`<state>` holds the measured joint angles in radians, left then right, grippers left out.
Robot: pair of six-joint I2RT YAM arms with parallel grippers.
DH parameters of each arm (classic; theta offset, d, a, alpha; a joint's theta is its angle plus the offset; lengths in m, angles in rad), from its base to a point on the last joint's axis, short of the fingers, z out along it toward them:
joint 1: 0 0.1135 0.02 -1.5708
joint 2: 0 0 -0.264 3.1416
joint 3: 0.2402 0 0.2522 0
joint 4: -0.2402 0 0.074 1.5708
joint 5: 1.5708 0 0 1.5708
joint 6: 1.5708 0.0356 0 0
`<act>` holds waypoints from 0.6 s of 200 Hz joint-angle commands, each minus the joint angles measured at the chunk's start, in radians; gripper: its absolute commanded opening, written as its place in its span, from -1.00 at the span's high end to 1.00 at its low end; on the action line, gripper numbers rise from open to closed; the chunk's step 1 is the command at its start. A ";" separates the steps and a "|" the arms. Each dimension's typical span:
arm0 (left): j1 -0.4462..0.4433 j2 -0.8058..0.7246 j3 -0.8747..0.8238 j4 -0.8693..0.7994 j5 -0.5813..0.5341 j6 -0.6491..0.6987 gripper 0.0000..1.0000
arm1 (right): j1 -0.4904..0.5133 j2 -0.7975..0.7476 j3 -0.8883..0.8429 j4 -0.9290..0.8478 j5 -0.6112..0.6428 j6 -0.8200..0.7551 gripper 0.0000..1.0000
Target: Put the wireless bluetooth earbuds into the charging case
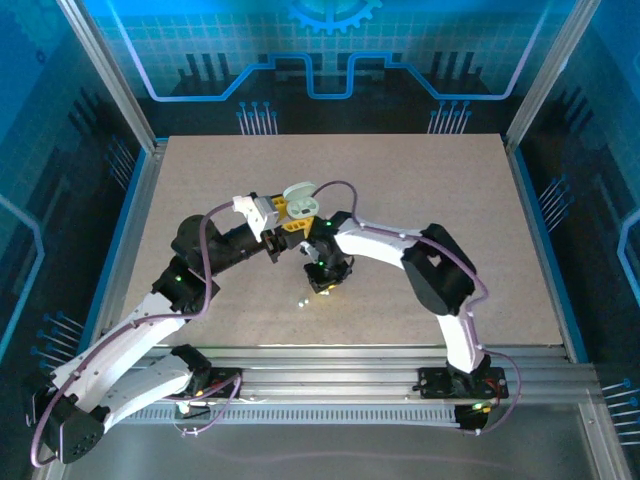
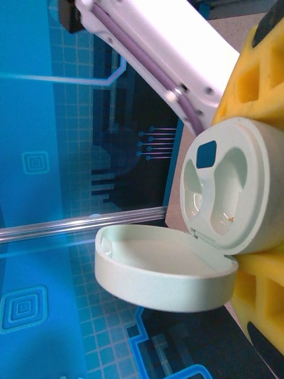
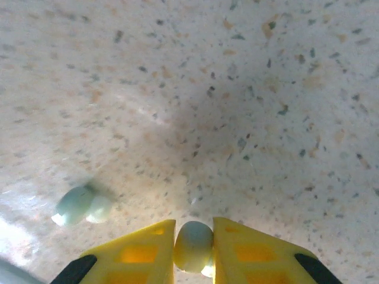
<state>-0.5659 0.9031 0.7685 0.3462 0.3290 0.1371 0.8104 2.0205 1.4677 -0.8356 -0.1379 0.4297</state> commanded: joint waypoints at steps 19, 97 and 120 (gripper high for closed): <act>0.004 0.015 -0.001 0.029 0.002 -0.002 0.30 | -0.216 -0.299 -0.254 0.353 -0.440 0.113 0.55; 0.005 0.077 -0.007 0.066 0.004 -0.007 0.30 | -0.509 -0.429 -0.348 0.601 -1.113 0.207 0.56; 0.005 0.103 -0.013 0.071 0.005 -0.004 0.30 | -0.520 -0.434 -0.304 0.504 -1.185 0.128 0.56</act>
<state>-0.5655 0.9855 0.7681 0.3641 0.3290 0.1364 0.3008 1.6150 1.1191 -0.2836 -1.1164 0.6170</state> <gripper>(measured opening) 0.383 0.222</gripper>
